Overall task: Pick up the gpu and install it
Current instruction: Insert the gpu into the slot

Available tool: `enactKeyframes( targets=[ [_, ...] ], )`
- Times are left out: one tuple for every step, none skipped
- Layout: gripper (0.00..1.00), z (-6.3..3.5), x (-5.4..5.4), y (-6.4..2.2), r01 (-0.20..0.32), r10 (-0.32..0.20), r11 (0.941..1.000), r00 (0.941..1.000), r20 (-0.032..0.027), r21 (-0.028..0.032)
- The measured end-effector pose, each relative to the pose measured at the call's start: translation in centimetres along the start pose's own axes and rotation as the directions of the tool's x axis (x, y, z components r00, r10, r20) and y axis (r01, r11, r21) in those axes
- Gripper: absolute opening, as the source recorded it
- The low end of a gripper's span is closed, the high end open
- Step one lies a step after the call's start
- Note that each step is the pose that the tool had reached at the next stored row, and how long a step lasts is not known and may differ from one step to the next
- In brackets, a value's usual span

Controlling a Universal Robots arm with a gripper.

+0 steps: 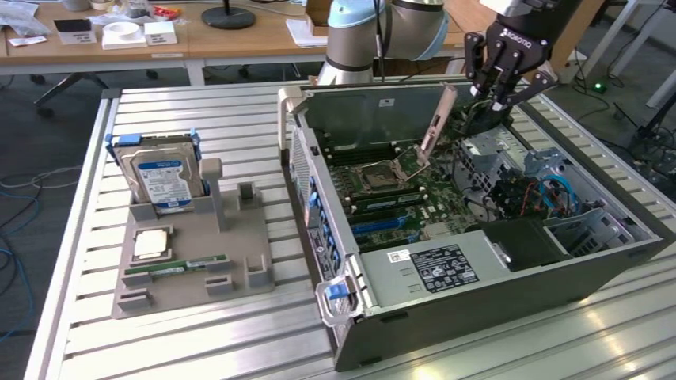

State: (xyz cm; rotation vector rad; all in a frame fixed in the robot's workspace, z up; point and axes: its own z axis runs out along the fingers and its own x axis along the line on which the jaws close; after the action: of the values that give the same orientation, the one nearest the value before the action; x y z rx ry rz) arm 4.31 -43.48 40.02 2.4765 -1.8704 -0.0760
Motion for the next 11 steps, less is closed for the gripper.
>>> enactKeyframes(
  targets=[
    [0.26, 0.03, -0.02, -0.01, -0.007, 0.007, 1.0, 1.0, 0.0004, 0.0002],
    [0.26, 0.06, -0.03, -0.01, -0.017, 0.017, 0.9998, 0.9998, 0.0011, 0.0004],
    [0.26, 0.09, -0.04, 0.0, -0.029, 0.029, 0.9996, 0.9996, 0.0015, 0.0005],
    [0.26, 0.11, -0.05, 0.01, -0.041, 0.041, 0.9991, 0.9991, 0.0021, 0.0006],
    [0.26, 0.13, -0.06, 0.01, -0.055, 0.055, 0.9985, 0.9985, 0.0028, 0.0008],
    [0.26, 0.16, -0.06, 0.02, -0.068, 0.068, 0.9977, 0.9977, 0.0038, 0.0011],
    [0.26, 0.19, -0.07, 0.03, -0.081, 0.081, 0.9967, 0.9967, 0.0046, 0.0014],
    [0.26, 0.21, -0.07, 0.03, -0.094, 0.094, 0.9955, 0.9955, 0.0054, 0.0017],
    [0.26, 0.23, -0.07, 0.04, -0.109, 0.109, 0.9941, 0.9941, 0.0062, 0.002],
    [0.26, 0.25, -0.08, 0.05, -0.121, 0.121, 0.9927, 0.9927, 0.0068, 0.0023],
    [0.26, 0.26, -0.08, 0.04, -0.128, 0.128, 0.9917, 0.9917, 0.0074, 0.0025]
  ],
)
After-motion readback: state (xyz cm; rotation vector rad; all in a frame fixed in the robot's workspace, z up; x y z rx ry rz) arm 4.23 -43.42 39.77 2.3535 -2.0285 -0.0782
